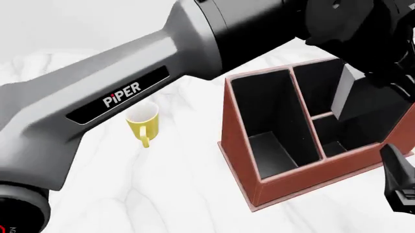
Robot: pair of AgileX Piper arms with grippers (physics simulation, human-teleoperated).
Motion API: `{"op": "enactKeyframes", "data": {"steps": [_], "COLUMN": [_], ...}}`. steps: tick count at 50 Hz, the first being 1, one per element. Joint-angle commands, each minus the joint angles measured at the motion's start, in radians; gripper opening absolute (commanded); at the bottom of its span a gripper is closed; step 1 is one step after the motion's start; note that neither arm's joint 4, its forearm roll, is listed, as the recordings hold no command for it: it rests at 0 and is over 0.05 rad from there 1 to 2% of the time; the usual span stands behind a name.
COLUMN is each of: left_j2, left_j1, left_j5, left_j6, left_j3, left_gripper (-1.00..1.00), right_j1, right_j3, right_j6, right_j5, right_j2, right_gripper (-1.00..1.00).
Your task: Pick up the book and place it in the back compartment of the caddy.
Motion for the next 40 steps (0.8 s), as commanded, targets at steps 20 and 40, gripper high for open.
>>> {"op": "enactKeyframes", "data": {"steps": [20, 40], "left_j2": [0.065, 0.073], "left_j1": [0.009, 0.022], "left_j5": [-0.125, -0.208], "left_j6": [-0.027, -0.035], "left_j3": [0.073, 0.147], "left_gripper": [-1.0, -1.0], "right_j1": [-0.004, -0.004], "right_j3": [0.0, 0.001], "right_j6": [0.004, 0.008], "right_j5": [-0.016, -0.028], "right_j2": [0.021, 0.034], "right_gripper": [1.0, 1.0]}}
